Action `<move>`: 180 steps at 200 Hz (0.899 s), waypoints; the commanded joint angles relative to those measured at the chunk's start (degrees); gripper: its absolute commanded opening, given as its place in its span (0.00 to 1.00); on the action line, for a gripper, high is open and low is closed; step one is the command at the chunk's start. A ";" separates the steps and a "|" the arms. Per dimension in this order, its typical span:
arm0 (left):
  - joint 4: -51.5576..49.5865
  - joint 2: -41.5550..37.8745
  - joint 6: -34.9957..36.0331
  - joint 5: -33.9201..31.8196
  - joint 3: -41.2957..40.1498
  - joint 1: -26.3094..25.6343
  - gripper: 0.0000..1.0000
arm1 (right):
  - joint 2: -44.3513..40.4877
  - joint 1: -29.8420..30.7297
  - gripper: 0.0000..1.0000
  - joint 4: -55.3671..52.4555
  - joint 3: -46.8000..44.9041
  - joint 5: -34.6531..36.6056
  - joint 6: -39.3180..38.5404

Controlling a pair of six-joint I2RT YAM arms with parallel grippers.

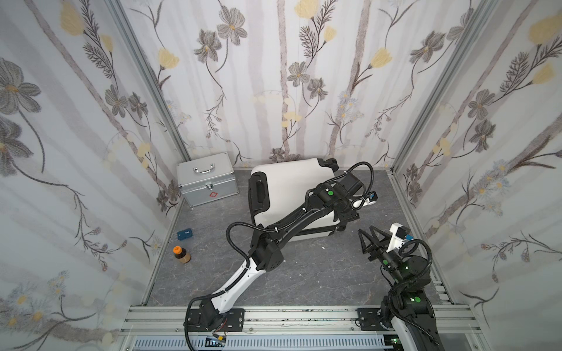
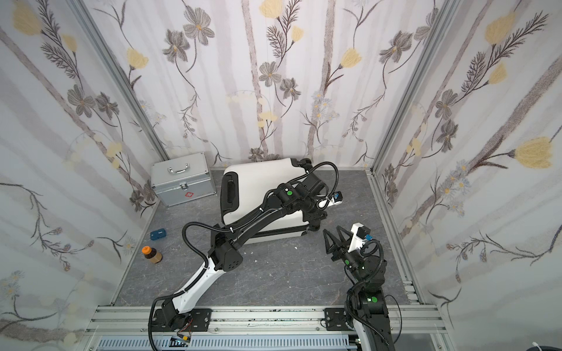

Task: Open the suitcase zippers
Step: Pick up the suitcase from the center of the board.

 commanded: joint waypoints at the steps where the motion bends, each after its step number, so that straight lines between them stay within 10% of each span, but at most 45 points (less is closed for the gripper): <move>1: -13.38 0.04 3.91 -6.26 1.40 0.14 0.63 | 0.35 0.05 0.70 0.86 -0.09 0.88 -0.57; 124: -21.36 -5.28 3.16 -10.76 -4.87 -0.54 0.62 | 2.78 0.11 0.69 1.19 2.11 0.21 -1.70; 180: -20.70 -1.50 1.13 -9.90 -0.05 -1.74 0.30 | 2.78 0.05 0.70 0.51 2.21 0.00 -2.29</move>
